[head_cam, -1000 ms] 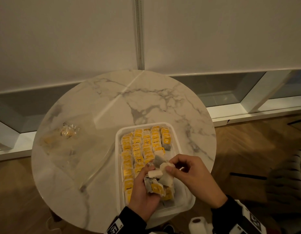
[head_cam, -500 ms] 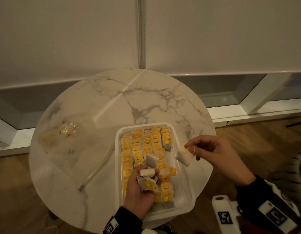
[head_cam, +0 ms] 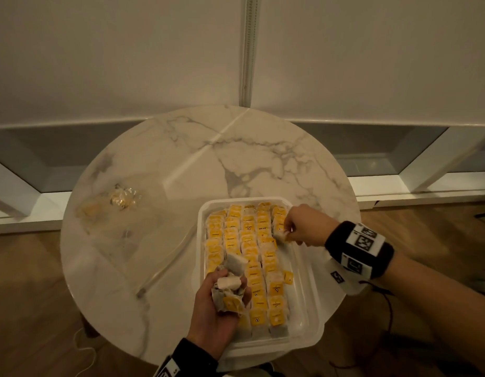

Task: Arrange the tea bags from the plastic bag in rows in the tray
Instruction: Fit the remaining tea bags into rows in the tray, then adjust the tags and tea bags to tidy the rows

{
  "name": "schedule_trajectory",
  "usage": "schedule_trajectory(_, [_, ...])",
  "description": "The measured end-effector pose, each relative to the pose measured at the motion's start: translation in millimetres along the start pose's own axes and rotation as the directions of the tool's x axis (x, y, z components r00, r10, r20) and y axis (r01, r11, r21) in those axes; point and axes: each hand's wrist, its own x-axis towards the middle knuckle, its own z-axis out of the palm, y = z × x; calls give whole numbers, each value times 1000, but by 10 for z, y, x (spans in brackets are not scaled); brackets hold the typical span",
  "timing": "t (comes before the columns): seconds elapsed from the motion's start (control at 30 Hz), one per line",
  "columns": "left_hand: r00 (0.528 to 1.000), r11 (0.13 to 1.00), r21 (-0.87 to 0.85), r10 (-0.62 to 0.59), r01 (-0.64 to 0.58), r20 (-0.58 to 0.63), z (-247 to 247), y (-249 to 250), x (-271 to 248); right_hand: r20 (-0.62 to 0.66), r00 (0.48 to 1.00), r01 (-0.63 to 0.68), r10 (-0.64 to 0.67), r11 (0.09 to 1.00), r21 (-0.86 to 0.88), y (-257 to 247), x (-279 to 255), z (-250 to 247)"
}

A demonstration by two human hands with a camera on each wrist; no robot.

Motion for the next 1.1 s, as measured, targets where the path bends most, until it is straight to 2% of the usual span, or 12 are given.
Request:
schedule_trajectory(0.1, [1000, 1000, 1, 0, 0, -5, -30, 22, -12, 48, 998, -19, 28, 982, -187, -170, 160, -72])
schedule_trajectory(0.23, [1000, 1000, 1, 5, -5, -3, -16, 58, -42, 104, 992, -34, 71, 948, -316, -306, 277, -155])
schedule_trajectory(0.37, [1000, 1000, 4, 5, -5, 10, -27, 119, -39, 255, 964, -14, 69, 978, -210, -229, 269, -221])
schedule_trajectory(0.43, [1000, 1000, 11, 15, -15, 1, -35, 133, -26, 337, 939, 9, 66, 976, -218, -188, 247, -198])
schedule_trajectory(0.53, [1000, 1000, 3, 25, -25, -17, -19, 134, -26, 368, 926, 8, 82, 972, -236, -160, 303, -132])
schedule_trajectory(0.67, [1000, 1000, -14, 3, -3, -27, -7, 159, -29, 330, 940, -13, 92, 973, -232, -172, 410, -121])
schedule_trajectory(0.83, [999, 1000, 16, -3, 4, -46, -20, 174, -18, 127, 989, -33, 75, 952, -305, -239, 452, -93])
schedule_trajectory(1.0, [998, 999, 41, -10, 13, -61, -43, 177, 9, 17, 1000, 4, 2, 935, -355, -243, 452, -15])
schedule_trajectory(1.1, [999, 999, 49, 2, 1, -47, -34, 185, 15, -54, 998, -6, -11, 954, -300, -213, 340, -50])
